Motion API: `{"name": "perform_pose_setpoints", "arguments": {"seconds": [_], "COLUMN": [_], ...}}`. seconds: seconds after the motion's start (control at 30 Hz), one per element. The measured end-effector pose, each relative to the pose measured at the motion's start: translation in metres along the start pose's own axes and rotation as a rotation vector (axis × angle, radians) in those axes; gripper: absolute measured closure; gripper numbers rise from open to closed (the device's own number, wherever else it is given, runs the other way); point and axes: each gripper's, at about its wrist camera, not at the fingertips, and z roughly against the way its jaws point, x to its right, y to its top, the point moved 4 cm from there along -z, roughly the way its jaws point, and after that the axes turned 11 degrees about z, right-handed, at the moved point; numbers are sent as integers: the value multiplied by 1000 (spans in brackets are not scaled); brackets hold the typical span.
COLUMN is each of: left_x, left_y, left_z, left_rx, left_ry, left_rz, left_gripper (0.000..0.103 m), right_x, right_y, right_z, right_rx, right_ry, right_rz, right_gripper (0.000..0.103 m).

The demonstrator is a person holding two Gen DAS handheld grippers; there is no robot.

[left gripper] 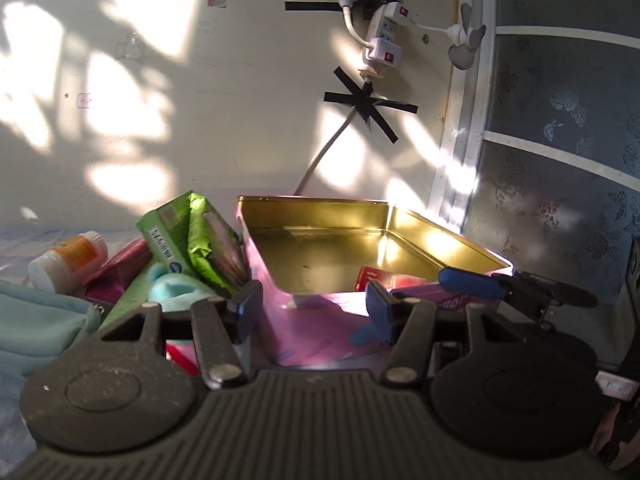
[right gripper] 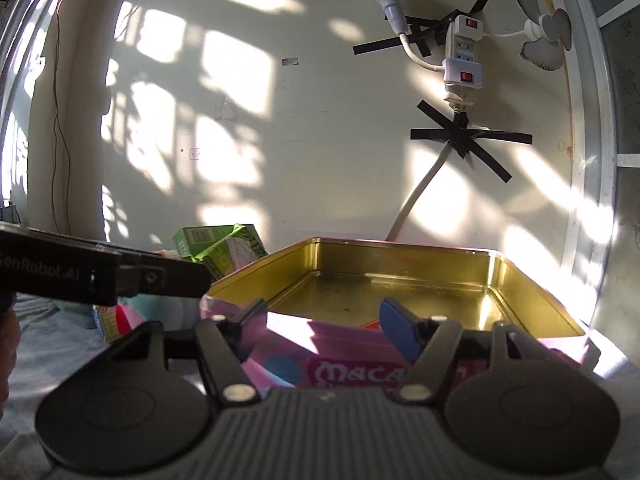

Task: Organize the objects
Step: 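Move the left gripper to the teal plush toy, then grasp the teal plush toy with the left gripper and drop it into the tin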

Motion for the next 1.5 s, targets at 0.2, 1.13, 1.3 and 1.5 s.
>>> {"name": "perform_pose_setpoints", "arguments": {"seconds": [0.2, 1.13, 1.3, 1.5], "left_x": [-81, -88, -63, -47], "left_y": [-25, -27, -24, -22], "left_z": [30, 37, 10, -19], "left_rx": [-25, -109, -175, -226], "left_ry": [237, -66, -87, -111], "left_rz": [110, 360, 265, 226], "left_gripper": [44, 34, 30, 20], "right_x": [-82, -6, -36, -65], "right_y": [11, -39, -29, -27], "right_z": [-25, 29, 42, 17], "right_rx": [-66, -210, -179, -251], "right_ry": [186, 321, 331, 277], "right_rz": [107, -410, -234, -118], "right_gripper": [41, 38, 23, 18]}}
